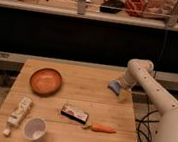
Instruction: Place the white sponge in the ceramic bowl
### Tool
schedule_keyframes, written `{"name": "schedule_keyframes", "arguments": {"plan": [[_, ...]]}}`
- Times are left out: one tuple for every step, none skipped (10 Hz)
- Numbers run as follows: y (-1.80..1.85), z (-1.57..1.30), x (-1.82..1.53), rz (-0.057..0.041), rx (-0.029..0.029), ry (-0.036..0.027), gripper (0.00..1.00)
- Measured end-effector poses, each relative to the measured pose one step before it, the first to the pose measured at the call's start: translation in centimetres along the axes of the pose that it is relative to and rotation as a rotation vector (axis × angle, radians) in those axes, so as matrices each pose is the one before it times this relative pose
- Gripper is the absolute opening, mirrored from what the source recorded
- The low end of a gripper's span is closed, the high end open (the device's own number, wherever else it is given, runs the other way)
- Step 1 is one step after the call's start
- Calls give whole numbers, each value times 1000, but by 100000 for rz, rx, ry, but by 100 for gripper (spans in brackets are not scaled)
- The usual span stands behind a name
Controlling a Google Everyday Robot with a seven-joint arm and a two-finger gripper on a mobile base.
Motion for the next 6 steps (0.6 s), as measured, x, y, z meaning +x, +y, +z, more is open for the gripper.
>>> {"name": "schedule_keyframes", "arguments": {"plan": [[-134,293,163,1408,-643,136,80],[-71,406,244,1231,-577,168,80],[-14,1044,530,1984,-1125,455,80],[-25,783,248,1187,-656,259,80],[-82,546,120,805,-359,160,80],[-156,512,207,1254,-572,34,80]]}}
